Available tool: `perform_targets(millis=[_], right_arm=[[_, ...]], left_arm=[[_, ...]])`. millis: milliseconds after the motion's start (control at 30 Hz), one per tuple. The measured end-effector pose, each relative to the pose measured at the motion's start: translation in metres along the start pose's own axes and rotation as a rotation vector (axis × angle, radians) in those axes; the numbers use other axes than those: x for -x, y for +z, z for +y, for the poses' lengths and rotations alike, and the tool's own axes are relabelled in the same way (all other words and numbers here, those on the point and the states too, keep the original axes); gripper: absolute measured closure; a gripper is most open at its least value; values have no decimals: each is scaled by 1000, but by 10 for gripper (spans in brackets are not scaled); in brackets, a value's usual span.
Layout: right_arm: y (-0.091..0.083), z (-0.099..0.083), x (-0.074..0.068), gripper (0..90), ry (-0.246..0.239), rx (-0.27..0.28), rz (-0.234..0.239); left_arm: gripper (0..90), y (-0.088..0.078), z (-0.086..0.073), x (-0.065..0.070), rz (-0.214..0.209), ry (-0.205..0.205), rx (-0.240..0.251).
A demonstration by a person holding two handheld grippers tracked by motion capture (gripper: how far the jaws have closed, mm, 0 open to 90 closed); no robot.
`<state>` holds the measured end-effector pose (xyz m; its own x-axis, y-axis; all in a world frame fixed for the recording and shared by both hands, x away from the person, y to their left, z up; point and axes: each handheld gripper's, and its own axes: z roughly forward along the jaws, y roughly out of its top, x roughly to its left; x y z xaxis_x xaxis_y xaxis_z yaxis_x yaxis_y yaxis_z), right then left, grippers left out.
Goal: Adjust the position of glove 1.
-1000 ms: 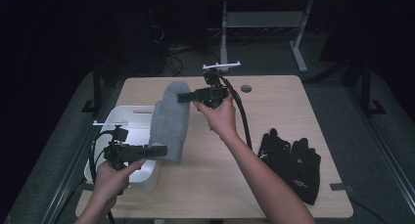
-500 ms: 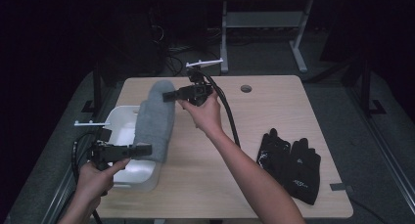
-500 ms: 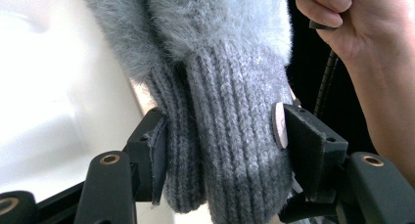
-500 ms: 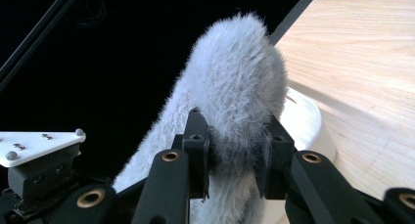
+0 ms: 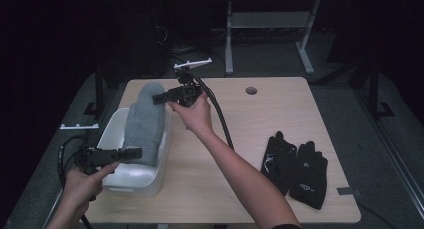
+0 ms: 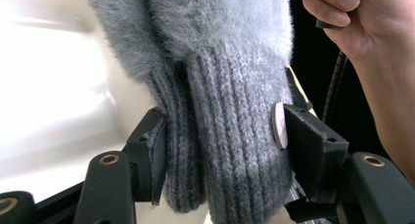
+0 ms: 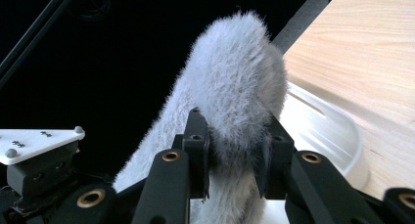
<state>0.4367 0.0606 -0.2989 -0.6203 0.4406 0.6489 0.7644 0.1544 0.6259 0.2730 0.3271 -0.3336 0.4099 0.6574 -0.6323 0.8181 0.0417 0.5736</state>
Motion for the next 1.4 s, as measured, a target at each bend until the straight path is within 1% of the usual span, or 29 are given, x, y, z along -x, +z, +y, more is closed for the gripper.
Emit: perform_targets(millis=[100, 133, 167, 200, 267, 300, 433, 567, 767, 867, 1000, 1033, 1133, 1167, 1200, 1233, 1333, 1400], right_arm=[[8, 0, 0, 707, 3, -4, -2], [8, 0, 0, 707, 3, -4, -2], [13, 0, 1, 708, 0, -12, -2], [13, 0, 1, 708, 0, -12, -2], [19, 0, 1, 708, 9, -16, 1], [19, 0, 1, 708, 9, -16, 1], [30, -1, 3, 712, 17, -29, 7], [38, -2, 4, 712, 18, -34, 8], [44, -3, 5, 712, 23, -41, 15], [47, -4, 6, 712, 18, -44, 10], [51, -5, 7, 712, 24, -55, 12], [55, -6, 8, 712, 25, -57, 13], [60, -9, 10, 712, 30, -66, 11], [62, -9, 10, 712, 29, -70, 12], [62, -9, 10, 712, 29, -70, 12], [65, -11, 12, 715, 30, -75, 11], [70, -14, 13, 716, 39, -86, 5], [73, -17, 15, 715, 35, -94, -1]], left_arm=[[388, -3, -1, -5, 7, -15, -2], [388, -3, -1, -5, 7, -15, -2], [387, -5, -2, -8, 9, -21, -5], [387, -5, -2, -8, 9, -21, -5], [386, -7, -3, -14, 13, -37, 3], [384, -7, -3, -14, 13, -37, 3], [385, -11, -6, -23, 21, -43, 2], [385, -12, -8, -29, 29, -50, 1], [385, -11, -11, -35, 30, -56, -8], [384, -10, -12, -37, 32, -57, -10], [383, -11, -14, -41, 38, -65, -10], [383, -11, -15, -43, 47, -64, -24], [382, -11, -17, -45, 51, -68, -26], [382, -11, -19, -48, 59, -70, -34], [382, -11, -19, -48, 59, -70, -34], [382, -11, -20, -51, 60, -75, -39], [380, -10, -23, -55, 68, -81, -52], [376, -9, -25, -58, 65, -90, -61]])
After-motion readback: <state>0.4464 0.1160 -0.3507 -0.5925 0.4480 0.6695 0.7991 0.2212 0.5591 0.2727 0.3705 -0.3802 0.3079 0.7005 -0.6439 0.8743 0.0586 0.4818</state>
